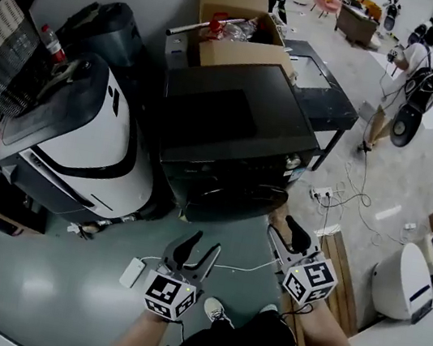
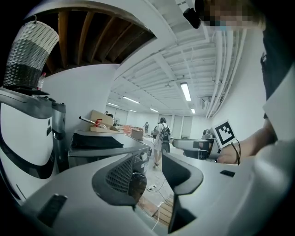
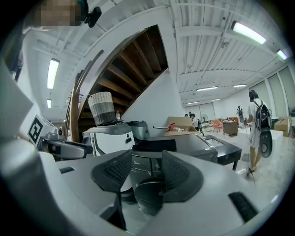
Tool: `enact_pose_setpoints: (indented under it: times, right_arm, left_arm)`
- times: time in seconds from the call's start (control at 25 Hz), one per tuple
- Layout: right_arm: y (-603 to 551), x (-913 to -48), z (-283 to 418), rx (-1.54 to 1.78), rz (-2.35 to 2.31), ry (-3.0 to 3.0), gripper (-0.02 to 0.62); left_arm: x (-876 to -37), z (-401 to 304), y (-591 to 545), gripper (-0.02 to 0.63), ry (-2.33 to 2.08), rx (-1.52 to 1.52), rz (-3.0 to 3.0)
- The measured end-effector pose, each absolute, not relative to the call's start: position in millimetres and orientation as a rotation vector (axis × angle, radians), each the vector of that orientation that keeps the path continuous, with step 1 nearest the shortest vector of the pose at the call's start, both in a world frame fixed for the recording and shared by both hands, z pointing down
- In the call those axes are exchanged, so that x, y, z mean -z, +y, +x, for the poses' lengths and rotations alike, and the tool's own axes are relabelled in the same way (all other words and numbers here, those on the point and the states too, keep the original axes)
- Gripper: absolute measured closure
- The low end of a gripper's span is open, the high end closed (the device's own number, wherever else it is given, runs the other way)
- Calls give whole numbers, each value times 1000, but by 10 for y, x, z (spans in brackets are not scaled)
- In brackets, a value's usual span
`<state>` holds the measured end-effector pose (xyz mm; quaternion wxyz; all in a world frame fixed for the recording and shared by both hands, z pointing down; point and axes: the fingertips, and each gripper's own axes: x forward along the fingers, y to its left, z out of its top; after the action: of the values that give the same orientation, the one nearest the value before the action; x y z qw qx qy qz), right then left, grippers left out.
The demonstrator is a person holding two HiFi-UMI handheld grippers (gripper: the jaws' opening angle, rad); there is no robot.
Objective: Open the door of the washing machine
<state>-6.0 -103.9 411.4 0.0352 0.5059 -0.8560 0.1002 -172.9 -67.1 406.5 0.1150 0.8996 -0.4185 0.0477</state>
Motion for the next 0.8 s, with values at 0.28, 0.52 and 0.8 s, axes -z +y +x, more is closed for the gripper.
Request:
enact_pose_setpoints:
  times: [0.28,0.52,0.8]
  right_arm:
    - [-1222,-4212,75,-275,1569,-2566,378]
    - [-1468,-4399,245,-224,1514,-2545,365]
    - [-1870,-4804,565,-244,1430,-2526,364]
  left_arm:
    - [-4089,-1599,-827,405,-1176,-119,2644]
    - [-4176,-1381,-1001,405,-1169,-125,2641]
    - [-4383,-1033,-1312,405,-1198,-164,2602]
